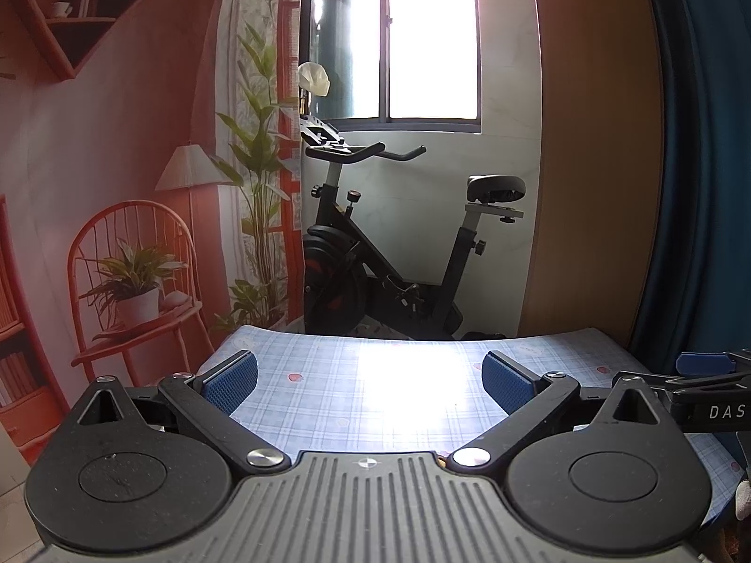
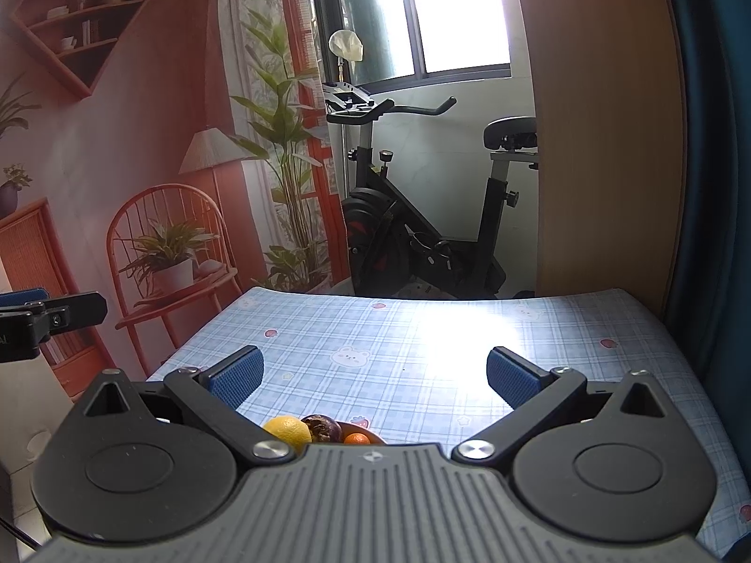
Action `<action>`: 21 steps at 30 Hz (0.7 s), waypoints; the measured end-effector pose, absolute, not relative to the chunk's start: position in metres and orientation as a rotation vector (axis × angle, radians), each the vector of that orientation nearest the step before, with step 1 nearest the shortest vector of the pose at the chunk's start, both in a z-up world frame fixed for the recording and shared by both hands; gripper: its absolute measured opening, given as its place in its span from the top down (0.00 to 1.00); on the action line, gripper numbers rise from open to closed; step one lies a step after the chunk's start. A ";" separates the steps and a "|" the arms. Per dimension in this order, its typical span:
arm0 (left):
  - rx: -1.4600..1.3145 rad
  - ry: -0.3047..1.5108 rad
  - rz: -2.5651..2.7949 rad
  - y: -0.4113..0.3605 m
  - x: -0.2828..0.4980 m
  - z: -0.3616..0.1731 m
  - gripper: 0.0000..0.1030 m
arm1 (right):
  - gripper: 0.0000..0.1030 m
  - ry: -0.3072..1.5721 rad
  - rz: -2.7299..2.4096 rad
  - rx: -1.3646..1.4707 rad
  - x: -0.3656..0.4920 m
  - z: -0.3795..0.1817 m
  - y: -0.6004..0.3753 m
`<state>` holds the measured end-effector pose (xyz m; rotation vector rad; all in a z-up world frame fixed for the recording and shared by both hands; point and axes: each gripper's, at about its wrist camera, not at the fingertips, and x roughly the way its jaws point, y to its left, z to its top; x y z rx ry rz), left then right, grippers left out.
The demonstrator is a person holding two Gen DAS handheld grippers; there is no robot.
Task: Organize fruits
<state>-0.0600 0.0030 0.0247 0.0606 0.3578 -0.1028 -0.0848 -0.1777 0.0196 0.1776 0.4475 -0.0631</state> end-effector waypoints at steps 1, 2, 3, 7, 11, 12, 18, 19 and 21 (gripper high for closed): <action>0.061 0.358 -0.102 0.003 -0.060 0.024 0.00 | 0.00 0.448 -0.064 0.178 -0.085 0.019 -0.178; 0.062 0.359 -0.102 0.003 -0.060 0.024 0.00 | 0.00 0.449 -0.065 0.179 -0.085 0.019 -0.178; 0.063 0.360 -0.101 0.003 -0.059 0.024 0.00 | 0.00 0.449 -0.066 0.179 -0.085 0.019 -0.178; 0.070 0.359 -0.102 0.001 -0.060 0.024 0.00 | 0.00 0.451 -0.067 0.181 -0.085 0.018 -0.178; 0.069 0.360 -0.100 0.001 -0.060 0.024 0.00 | 0.00 0.451 -0.067 0.182 -0.085 0.018 -0.178; 0.067 0.361 -0.100 0.001 -0.059 0.024 0.00 | 0.00 0.452 -0.068 0.183 -0.083 0.019 -0.178; 0.065 0.364 -0.111 0.000 -0.059 0.023 0.00 | 0.00 0.453 -0.067 0.183 -0.083 0.019 -0.179; 0.065 0.366 -0.111 0.000 -0.059 0.023 0.00 | 0.00 0.454 -0.067 0.184 -0.083 0.019 -0.179; 0.061 0.371 -0.110 0.000 -0.058 0.023 0.00 | 0.00 0.455 -0.069 0.187 -0.082 0.018 -0.180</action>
